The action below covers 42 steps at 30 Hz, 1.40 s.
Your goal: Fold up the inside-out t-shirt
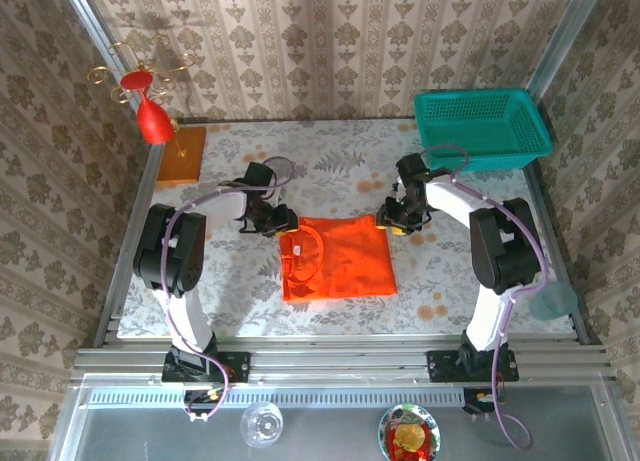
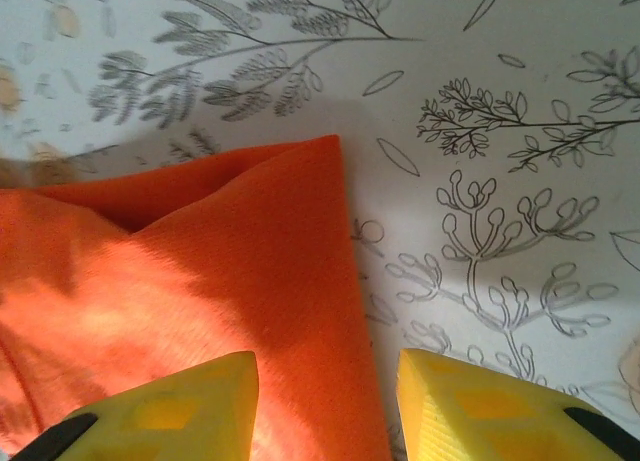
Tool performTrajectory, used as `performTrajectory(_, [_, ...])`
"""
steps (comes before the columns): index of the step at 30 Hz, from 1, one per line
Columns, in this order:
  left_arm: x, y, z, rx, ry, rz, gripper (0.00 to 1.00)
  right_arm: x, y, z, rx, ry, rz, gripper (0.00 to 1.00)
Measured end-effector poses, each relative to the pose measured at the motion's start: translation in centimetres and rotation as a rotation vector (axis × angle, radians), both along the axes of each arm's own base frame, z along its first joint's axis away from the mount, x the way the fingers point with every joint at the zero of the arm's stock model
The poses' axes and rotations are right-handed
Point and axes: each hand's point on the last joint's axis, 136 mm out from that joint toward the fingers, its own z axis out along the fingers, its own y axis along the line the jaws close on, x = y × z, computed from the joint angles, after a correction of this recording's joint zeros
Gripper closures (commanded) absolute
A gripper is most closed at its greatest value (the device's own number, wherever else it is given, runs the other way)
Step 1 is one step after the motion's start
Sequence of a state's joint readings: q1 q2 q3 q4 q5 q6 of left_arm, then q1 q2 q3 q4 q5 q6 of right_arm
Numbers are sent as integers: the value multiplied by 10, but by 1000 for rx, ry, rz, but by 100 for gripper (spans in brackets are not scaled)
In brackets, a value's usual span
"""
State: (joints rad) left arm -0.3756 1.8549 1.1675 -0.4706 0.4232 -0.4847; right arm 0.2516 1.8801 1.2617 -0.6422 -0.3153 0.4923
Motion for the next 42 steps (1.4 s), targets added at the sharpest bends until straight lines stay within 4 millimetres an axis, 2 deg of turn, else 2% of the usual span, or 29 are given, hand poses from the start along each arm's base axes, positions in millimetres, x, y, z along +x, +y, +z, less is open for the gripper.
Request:
performTrajectory(5, [0,-1,-8,2,16,-1,72,-2,2,-21,0,47,8,60])
performTrajectory(8, [1,-1,-8,1,13,0,79,0,2,-20,16,45,7,64])
performTrajectory(11, [1,-1,-7,-1,11,2,91,0,1,-21,15,46,7,72])
performTrajectory(14, [2,-2,-6,-6,8,1,100,2,1,-22,18,43,10,84])
performTrajectory(17, [1,-3,0,-9,-7,-4,100,4,2,-24,22,36,13,93])
performTrajectory(20, [2,-2,18,-17,-45,-2,100,6,3,-24,26,27,13,100])
performTrajectory(24, [2,2,42,-15,-104,4,100,8,3,-23,28,20,10,100])
performTrajectory(26, [0,5,43,-4,-112,3,100,9,2,-23,29,17,8,100])
performTrajectory(29, [-6,10,29,29,-82,2,100,10,2,-23,29,16,7,100])
performTrajectory(33, [-11,15,-4,79,-5,-12,100,10,2,-23,29,17,6,100])
performTrajectory(35, [-13,15,-18,91,32,-20,100,10,2,-23,30,16,5,94])
performTrajectory(38, [-4,16,-13,102,2,-22,92,9,3,-23,35,20,1,83])
performTrajectory(42, [-6,19,-11,124,3,-27,80,8,2,-12,37,10,-12,68])
